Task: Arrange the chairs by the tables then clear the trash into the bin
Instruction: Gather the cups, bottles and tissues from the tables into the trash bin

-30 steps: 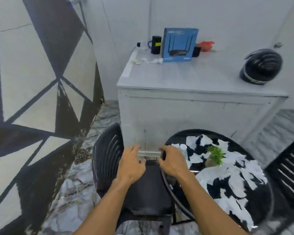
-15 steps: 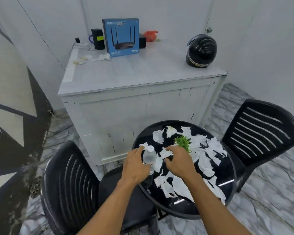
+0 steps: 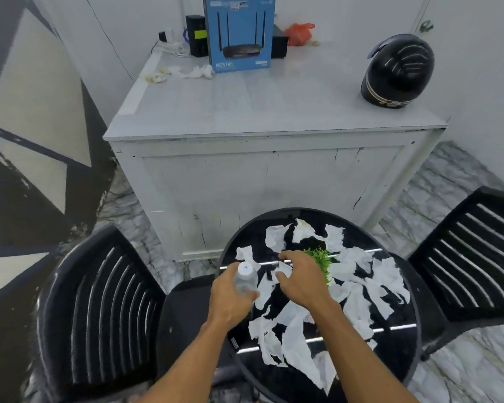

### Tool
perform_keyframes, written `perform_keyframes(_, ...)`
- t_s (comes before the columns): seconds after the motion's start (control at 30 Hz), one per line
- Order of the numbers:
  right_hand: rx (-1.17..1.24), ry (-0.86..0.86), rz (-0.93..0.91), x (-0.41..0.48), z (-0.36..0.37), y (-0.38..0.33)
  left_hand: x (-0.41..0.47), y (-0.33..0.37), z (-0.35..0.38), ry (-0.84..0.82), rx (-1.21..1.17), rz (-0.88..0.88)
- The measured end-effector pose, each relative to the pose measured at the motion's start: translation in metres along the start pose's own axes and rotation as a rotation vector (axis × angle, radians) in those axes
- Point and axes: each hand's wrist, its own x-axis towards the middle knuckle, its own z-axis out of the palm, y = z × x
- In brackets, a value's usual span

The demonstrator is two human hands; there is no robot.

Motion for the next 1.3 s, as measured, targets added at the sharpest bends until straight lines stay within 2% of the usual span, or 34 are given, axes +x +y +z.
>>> perform_keyframes(0.13, -0.020, -0.080, -0.066, 0.018, 0.003, 0.006, 0.000, 0.003, 0.008, 0.116, -0.049, -0.013)
perform_keyframes(0.3, -0.004, -0.165, -0.191, 0.033, 0.016, -0.026, -0.006, 0.008, -0.030, 0.344, -0.094, -0.002)
perform_keyframes(0.53, 0.052, -0.288, -0.452, 0.016, 0.052, -0.144, -0.054, 0.007, -0.143, 0.715, -0.109, 0.073)
perform_keyframes(0.73, 0.041, -0.333, -0.736, -0.045, 0.106, -0.257, -0.145, -0.028, -0.247, 1.049, -0.075, 0.075)
perform_keyframes(0.97, 0.002, -0.479, -0.971, -0.169, 0.197, -0.362, -0.285, -0.125, -0.331, 1.255, 0.017, -0.129)
perform_keyframes(1.3, -0.185, -0.864, -1.237, -0.352, 0.329, -0.433, -0.476, -0.249, -0.358, 1.409, 0.017, -0.562)
